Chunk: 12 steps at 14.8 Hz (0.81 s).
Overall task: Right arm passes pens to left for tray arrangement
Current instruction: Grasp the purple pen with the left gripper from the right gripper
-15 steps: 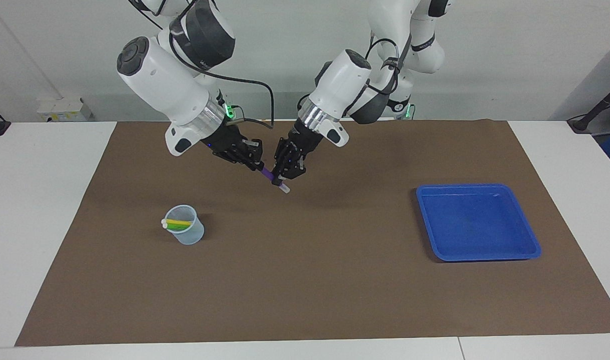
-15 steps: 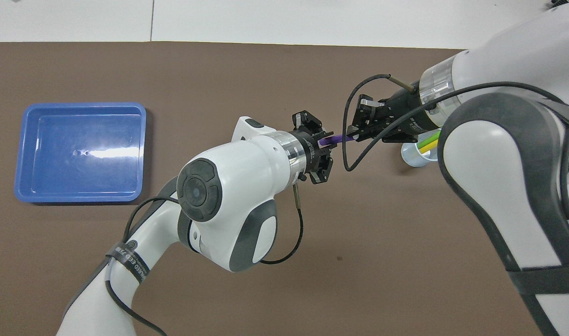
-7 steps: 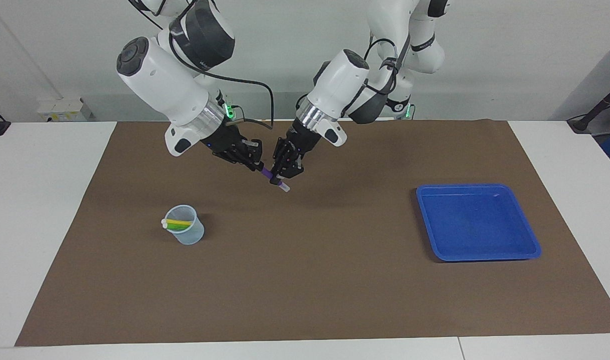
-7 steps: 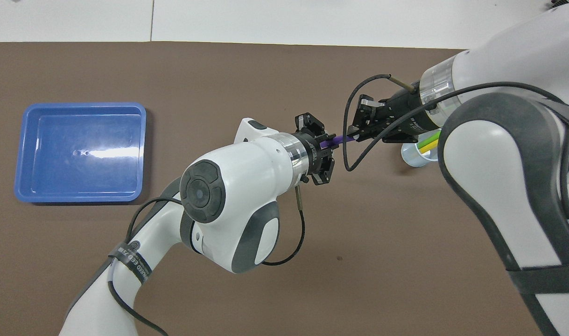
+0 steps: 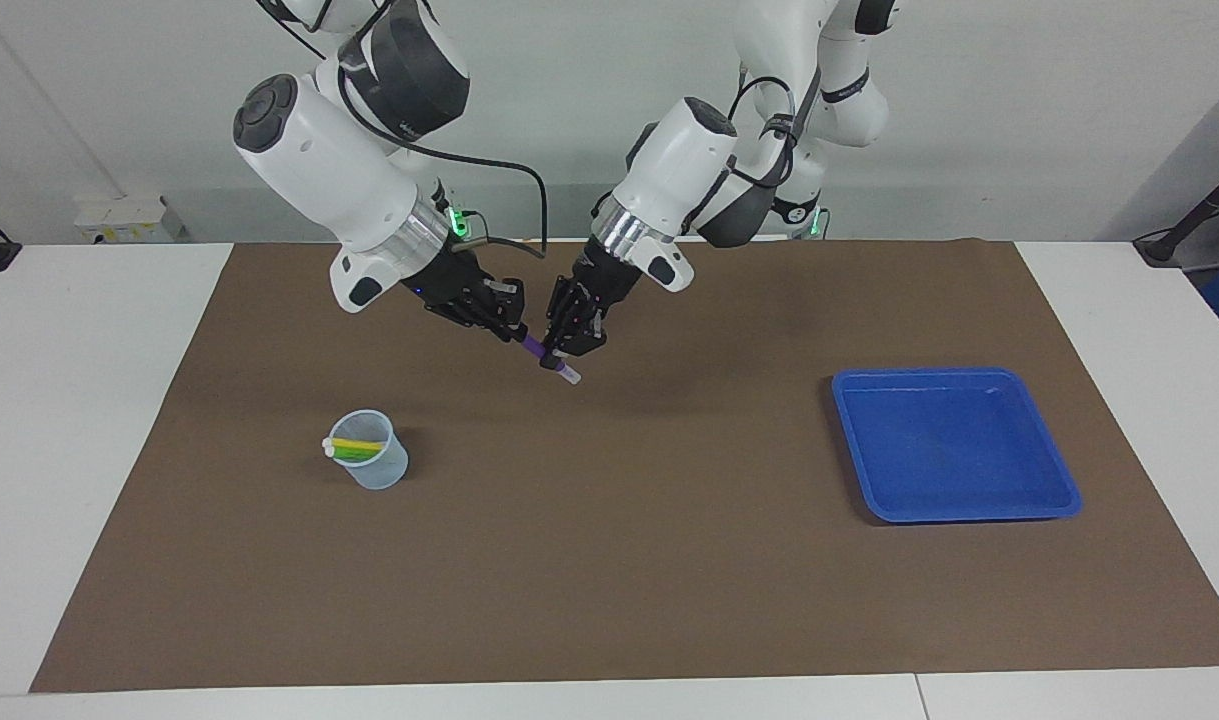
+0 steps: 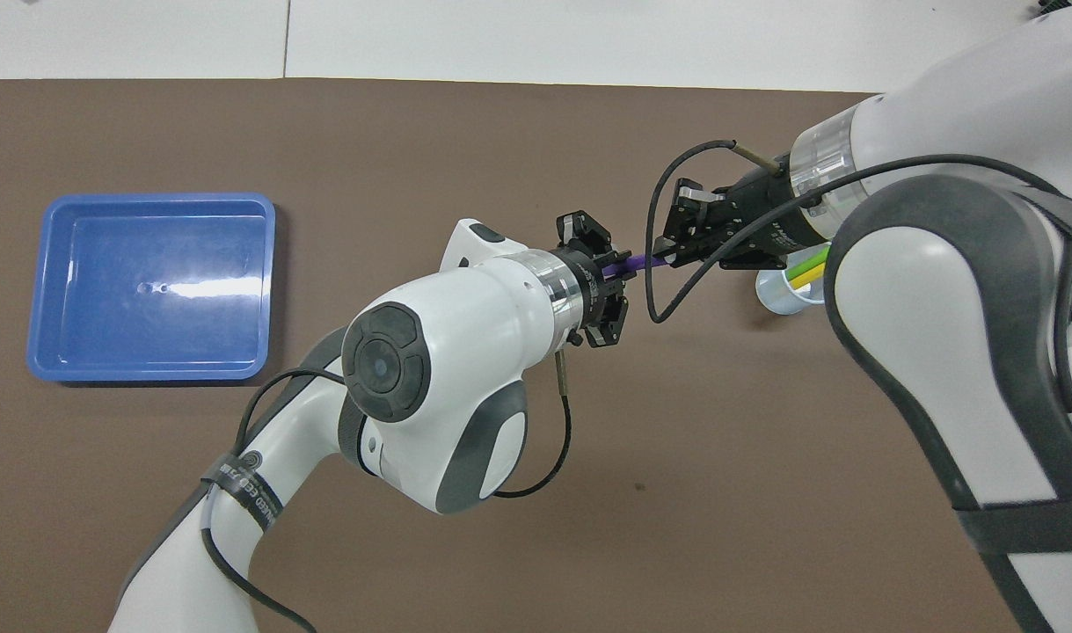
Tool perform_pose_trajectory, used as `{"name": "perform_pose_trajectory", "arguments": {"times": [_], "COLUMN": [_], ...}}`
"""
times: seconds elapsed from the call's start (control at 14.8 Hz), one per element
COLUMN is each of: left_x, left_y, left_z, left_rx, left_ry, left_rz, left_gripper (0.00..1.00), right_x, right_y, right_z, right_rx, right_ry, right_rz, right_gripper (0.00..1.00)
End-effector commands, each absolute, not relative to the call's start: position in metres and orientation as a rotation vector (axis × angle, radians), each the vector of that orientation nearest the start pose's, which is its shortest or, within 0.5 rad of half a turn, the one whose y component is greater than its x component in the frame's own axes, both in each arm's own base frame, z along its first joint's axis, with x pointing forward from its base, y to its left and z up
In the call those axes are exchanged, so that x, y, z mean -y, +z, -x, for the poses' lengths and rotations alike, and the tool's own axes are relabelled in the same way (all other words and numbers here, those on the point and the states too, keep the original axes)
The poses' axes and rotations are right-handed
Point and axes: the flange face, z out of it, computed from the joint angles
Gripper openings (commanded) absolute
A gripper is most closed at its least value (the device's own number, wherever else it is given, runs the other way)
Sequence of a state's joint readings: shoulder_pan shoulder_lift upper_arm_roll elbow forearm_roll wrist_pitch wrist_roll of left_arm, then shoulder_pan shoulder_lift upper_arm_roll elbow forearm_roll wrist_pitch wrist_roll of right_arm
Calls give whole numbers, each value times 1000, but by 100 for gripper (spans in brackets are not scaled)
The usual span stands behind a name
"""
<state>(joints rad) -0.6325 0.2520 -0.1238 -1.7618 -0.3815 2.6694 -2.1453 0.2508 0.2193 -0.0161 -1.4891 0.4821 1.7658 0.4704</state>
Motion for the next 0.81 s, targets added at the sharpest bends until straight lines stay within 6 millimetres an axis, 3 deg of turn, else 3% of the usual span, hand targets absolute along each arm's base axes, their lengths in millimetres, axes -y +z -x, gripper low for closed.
{"name": "perform_pose_trajectory", "arguments": {"times": [0.0, 0.2, 0.27, 0.41, 0.47, 0.74], "left_x": [451, 450, 451, 450, 451, 443], "left_y": [495, 495, 498, 500, 501, 501], "left_z": [-506, -507, -507, -508, -507, -511], "left_rx": [-1787, -1731, -1702, -1698, -1696, -1690], "left_ry": [-240, -207, -194, -194, -195, -184], "left_rz": [-1727, -1788, -1814, -1817, -1818, -1853], "left_gripper": [0, 0, 0, 0, 0, 0], "right_x": [-185, -186, -185, -183, -181, -160], "right_y": [562, 562, 563, 564, 566, 575], "right_z": [-609, -609, -609, -610, -610, -610], "right_rx": [-433, -433, -434, -444, -440, -404], "right_ry": [145, 145, 143, 136, 133, 86], "right_rz": [2616, 2618, 2618, 2626, 2629, 2697], "right_gripper": [5, 9, 29, 90, 100, 100]}}
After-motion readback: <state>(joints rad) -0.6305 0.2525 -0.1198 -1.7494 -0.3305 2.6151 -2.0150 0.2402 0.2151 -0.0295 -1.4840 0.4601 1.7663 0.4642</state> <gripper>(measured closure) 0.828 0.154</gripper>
